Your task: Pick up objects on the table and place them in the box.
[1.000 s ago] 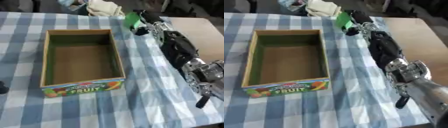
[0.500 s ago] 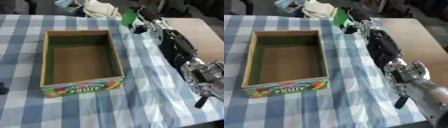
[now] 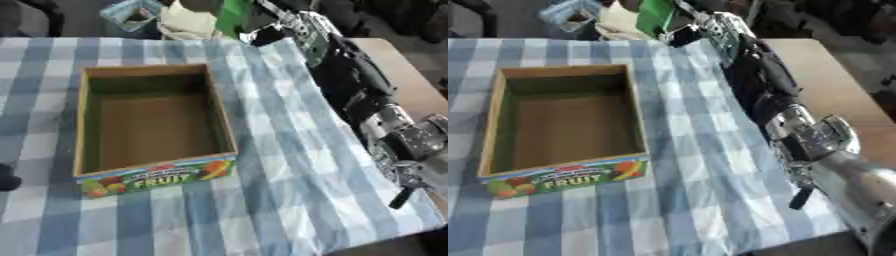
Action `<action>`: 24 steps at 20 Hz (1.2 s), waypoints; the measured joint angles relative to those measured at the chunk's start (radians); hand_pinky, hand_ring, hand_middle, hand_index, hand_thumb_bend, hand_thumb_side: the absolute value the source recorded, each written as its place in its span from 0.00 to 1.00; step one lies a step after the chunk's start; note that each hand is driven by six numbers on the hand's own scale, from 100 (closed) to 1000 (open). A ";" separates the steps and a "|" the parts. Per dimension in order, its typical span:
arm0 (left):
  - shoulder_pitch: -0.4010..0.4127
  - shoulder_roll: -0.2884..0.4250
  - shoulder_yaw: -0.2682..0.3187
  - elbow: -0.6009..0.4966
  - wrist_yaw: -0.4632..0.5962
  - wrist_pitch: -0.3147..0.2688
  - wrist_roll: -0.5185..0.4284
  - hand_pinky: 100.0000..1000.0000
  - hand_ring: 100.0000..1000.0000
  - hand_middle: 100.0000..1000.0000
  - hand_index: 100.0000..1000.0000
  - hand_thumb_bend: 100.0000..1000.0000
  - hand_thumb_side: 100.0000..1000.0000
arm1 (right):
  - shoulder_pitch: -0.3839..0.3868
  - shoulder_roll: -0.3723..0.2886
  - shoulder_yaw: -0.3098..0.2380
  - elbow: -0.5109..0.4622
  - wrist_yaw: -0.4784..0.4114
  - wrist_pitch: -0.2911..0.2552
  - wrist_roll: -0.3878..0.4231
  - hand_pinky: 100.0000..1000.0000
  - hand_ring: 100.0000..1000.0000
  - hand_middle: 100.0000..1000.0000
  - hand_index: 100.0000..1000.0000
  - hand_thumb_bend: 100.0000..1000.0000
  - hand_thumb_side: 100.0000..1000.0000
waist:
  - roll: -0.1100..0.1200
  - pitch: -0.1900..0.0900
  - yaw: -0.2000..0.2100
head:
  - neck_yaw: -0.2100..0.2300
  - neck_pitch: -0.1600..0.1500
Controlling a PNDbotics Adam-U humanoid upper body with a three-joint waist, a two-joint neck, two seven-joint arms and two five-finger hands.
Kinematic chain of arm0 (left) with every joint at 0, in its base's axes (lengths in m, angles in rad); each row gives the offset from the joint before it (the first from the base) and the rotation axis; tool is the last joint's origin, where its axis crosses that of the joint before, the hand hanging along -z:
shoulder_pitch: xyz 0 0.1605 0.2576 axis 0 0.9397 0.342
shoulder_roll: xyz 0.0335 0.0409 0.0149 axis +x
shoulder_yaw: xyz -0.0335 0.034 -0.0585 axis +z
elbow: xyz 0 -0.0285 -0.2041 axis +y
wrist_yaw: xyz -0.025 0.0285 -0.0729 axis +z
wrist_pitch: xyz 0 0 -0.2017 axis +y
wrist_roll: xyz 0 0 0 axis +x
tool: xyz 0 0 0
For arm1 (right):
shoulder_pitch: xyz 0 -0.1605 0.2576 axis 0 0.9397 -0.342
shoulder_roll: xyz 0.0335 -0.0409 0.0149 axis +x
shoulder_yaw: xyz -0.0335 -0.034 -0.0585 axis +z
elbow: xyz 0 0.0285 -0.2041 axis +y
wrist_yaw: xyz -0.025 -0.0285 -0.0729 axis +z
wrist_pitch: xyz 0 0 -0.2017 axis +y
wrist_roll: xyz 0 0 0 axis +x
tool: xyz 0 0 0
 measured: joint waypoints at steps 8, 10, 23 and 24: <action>0.007 0.000 0.013 -0.007 0.012 -0.007 0.004 0.76 0.68 0.64 0.82 0.00 0.67 | 0.004 0.066 0.106 -0.176 -0.088 -0.066 0.182 0.67 0.67 0.31 1.00 0.00 0.29 | 0.005 -0.003 -0.006 | -0.002 0.009; 0.009 0.000 0.018 -0.010 0.019 -0.010 0.001 0.75 0.67 0.63 0.81 0.00 0.66 | 0.014 0.084 0.128 -0.199 -0.089 -0.078 0.211 0.68 0.67 0.32 1.00 0.00 0.30 | 0.006 -0.005 -0.009 | -0.003 0.010; 0.025 0.001 0.039 -0.035 0.066 -0.031 -0.023 0.68 0.60 0.57 0.79 0.00 0.62 | 0.075 0.180 0.213 -0.232 0.035 -0.152 0.247 0.71 0.71 0.35 1.00 0.00 0.40 | 0.016 -0.024 -0.043 | 0.001 0.035; 0.025 0.001 0.042 -0.038 0.070 -0.031 -0.024 0.64 0.59 0.57 0.79 0.00 0.61 | 0.078 0.189 0.220 -0.232 0.055 -0.160 0.243 0.72 0.72 0.38 1.00 0.00 0.42 | 0.016 -0.024 -0.043 | 0.001 0.035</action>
